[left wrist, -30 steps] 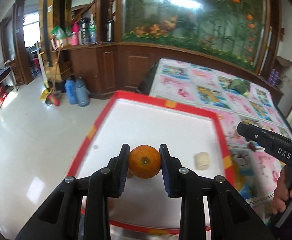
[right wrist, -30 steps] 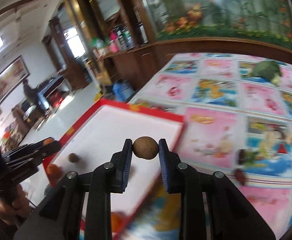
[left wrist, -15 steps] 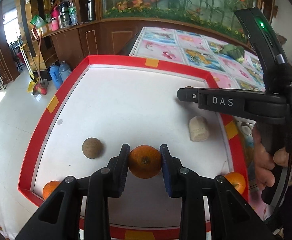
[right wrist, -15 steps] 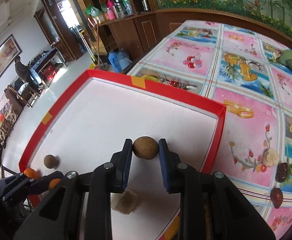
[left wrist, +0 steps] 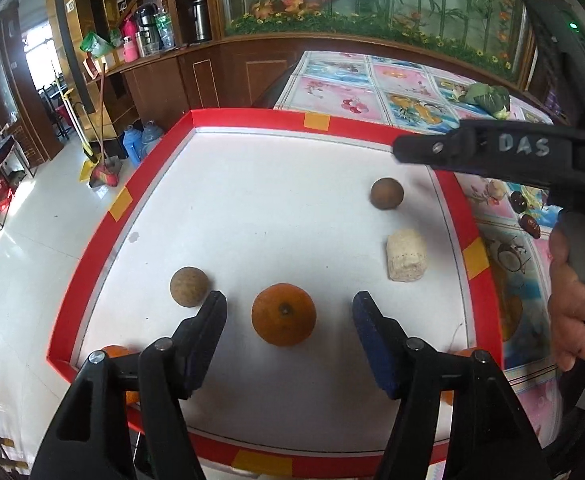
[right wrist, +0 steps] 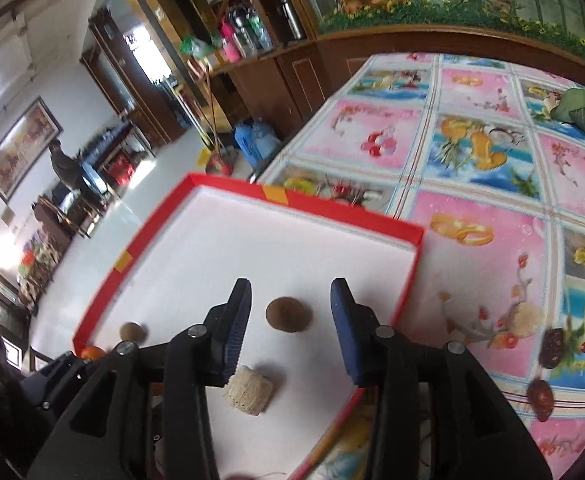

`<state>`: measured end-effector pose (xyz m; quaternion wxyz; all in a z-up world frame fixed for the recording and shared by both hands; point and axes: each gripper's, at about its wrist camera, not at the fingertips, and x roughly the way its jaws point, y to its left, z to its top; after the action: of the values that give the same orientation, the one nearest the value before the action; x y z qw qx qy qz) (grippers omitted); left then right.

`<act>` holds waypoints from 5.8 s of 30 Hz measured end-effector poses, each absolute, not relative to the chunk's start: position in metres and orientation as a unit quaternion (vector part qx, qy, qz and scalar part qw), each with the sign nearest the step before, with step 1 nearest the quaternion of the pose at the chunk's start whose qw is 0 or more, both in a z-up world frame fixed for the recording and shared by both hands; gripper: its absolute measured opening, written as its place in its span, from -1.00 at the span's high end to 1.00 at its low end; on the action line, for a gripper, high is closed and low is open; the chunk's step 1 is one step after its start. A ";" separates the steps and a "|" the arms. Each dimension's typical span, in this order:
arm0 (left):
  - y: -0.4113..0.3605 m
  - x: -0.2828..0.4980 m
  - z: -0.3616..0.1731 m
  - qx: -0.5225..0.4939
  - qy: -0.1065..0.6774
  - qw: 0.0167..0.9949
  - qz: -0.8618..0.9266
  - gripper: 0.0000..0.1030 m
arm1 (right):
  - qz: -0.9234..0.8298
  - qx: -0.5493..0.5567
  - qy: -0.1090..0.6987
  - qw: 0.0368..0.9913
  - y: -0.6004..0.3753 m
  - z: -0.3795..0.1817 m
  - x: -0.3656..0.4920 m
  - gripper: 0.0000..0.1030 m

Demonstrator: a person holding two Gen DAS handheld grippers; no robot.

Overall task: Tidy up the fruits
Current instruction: 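Move both open tools back over the table toward the remaining items, then grasp a round beige cake block with the right tool, then grasp a dark red date with the left tool, then lift the date with the left tool while the right tool carries the cake toward the tray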

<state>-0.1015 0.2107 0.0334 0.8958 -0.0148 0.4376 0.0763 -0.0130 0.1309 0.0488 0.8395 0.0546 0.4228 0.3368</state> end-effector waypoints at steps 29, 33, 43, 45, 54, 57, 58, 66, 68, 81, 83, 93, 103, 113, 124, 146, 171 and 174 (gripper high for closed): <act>0.056 -0.102 0.053 0.051 0.442 0.895 -0.016 -0.41 | 0.195 0.308 0.425 0.829 -0.186 0.022 0.074 0.06; 0.054 -0.103 0.052 0.049 0.445 0.894 -0.015 -0.41 | 0.198 0.290 0.445 0.824 -0.174 0.013 0.082 0.06; 0.052 -0.105 0.054 0.050 0.443 0.895 -0.010 -0.41 | 0.293 0.224 0.529 0.764 -0.158 0.022 0.053 -0.07; 0.048 -0.104 0.050 0.052 0.447 0.893 -0.013 -0.41 | 0.272 0.229 0.530 0.770 -0.165 0.019 0.053 -0.08; 0.035 -0.097 0.048 0.059 0.451 0.890 -0.029 -0.41 | 0.227 0.247 0.506 0.795 -0.182 0.024 0.058 -0.08; 0.035 -0.085 0.050 0.062 0.446 0.893 -0.021 -0.41 | 0.209 0.216 0.515 0.803 -0.183 0.026 0.054 -0.08; 0.036 -0.081 0.050 0.057 0.444 0.894 -0.023 -0.41 | 0.203 0.205 0.521 0.803 -0.182 0.025 0.052 -0.08; 0.034 -0.056 0.045 0.034 0.445 0.895 -0.026 -0.40 | 0.154 0.098 0.527 0.830 -0.153 0.018 0.042 0.16; 0.031 -0.052 0.043 0.035 0.446 0.894 -0.027 -0.40 | 0.138 0.062 0.530 0.834 -0.142 0.014 0.039 0.32; 0.001 -0.013 0.023 0.015 0.464 0.885 -0.032 -0.39 | 0.091 0.036 0.489 0.867 -0.145 0.027 0.035 0.51; -0.004 -0.007 0.017 0.016 0.467 0.884 -0.029 -0.38 | 0.089 0.058 0.482 0.869 -0.152 0.031 0.036 0.51; -0.005 -0.004 0.011 0.013 0.454 0.891 -0.030 0.42 | 0.086 0.108 0.472 0.871 -0.164 0.037 0.036 0.50; 0.002 -0.017 0.013 0.009 0.449 0.893 -0.037 0.52 | 0.090 0.099 0.474 0.870 -0.158 0.034 0.036 0.50; -0.005 -0.044 0.049 0.024 0.407 0.912 -0.047 0.52 | 0.090 0.112 0.455 0.879 -0.160 0.037 0.034 0.50; 0.000 -0.083 0.096 0.028 0.339 0.938 -0.064 0.51 | 0.083 0.131 0.427 0.891 -0.161 0.036 0.034 0.50; 0.010 -0.094 0.100 0.027 0.326 0.943 -0.055 0.51 | 0.063 0.170 0.419 0.890 -0.178 0.032 0.037 0.50; 0.007 -0.098 0.094 0.028 0.339 0.938 -0.064 0.51 | 0.054 0.170 0.421 0.889 -0.179 0.030 0.037 0.51; 0.007 -0.098 0.093 0.028 0.340 0.938 -0.064 0.51 | 0.054 0.170 0.421 0.890 -0.179 0.030 0.037 0.51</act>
<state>-0.0981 0.0070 0.0926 0.9378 0.0276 0.3402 -0.0636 0.0368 -0.1787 0.0301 0.8896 0.1696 0.4207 0.0537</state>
